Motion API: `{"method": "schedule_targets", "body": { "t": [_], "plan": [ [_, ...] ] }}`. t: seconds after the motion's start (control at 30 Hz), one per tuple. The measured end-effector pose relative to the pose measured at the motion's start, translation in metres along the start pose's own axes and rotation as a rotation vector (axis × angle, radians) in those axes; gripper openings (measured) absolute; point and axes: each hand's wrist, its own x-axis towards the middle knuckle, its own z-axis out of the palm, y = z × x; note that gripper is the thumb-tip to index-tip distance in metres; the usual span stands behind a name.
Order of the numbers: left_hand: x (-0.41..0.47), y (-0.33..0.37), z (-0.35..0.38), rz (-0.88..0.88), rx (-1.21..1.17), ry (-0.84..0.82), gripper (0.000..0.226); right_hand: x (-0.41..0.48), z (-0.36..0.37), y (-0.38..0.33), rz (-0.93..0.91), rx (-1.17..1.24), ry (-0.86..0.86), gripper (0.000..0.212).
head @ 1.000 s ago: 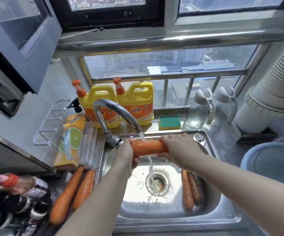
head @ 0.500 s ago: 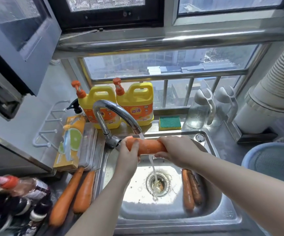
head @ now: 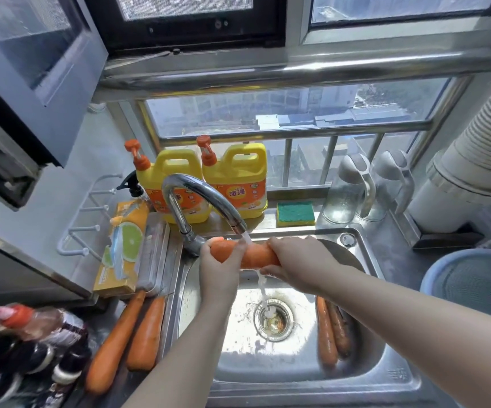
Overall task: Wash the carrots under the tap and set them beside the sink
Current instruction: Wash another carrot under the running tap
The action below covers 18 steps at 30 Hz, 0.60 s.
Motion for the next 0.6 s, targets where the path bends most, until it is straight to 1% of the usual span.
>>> {"method": "schedule_targets", "body": {
  "t": [0.03,0.07,0.1,0.2,0.3,0.33,0.37,0.43,0.47,0.53,0.6],
  "plan": [
    [0.0,0.002,0.001,0.001,0.011,0.046,0.045,0.0,0.0,-0.002,-0.001,-0.001,0.007,0.044],
    [0.0,0.002,0.0,0.004,0.047,0.056,0.043,0.001,0.0,-0.003,-0.001,0.002,0.005,0.045],
    [0.001,0.001,-0.002,0.009,0.083,0.028,0.042,0.001,-0.001,-0.002,0.002,0.01,-0.004,0.045],
    [0.002,-0.004,-0.008,-0.029,0.062,-0.129,0.038,0.003,0.0,0.006,0.011,-0.006,-0.008,0.052],
    [-0.001,-0.002,-0.011,-0.012,0.021,-0.25,0.028,0.008,0.0,0.011,0.051,-0.061,-0.005,0.063],
    [-0.002,-0.003,-0.013,0.002,0.03,-0.287,0.031,0.009,0.002,0.011,0.057,-0.073,-0.01,0.065],
    [-0.002,-0.003,-0.015,0.017,0.052,-0.316,0.04,0.01,0.003,0.011,0.058,-0.073,-0.017,0.067],
    [-0.001,-0.004,-0.02,0.041,0.085,-0.311,0.052,0.012,0.007,0.01,0.062,0.002,-0.051,0.069],
    [0.0,-0.004,-0.022,0.037,0.092,-0.285,0.053,0.013,0.008,0.01,0.066,0.079,-0.082,0.068],
    [0.002,-0.005,-0.024,0.032,0.08,-0.231,0.047,0.016,0.007,0.008,0.052,0.228,-0.152,0.062],
    [0.003,-0.008,-0.025,0.025,0.072,-0.19,0.04,0.018,0.003,0.006,0.019,0.312,-0.213,0.051]
  ]
}}
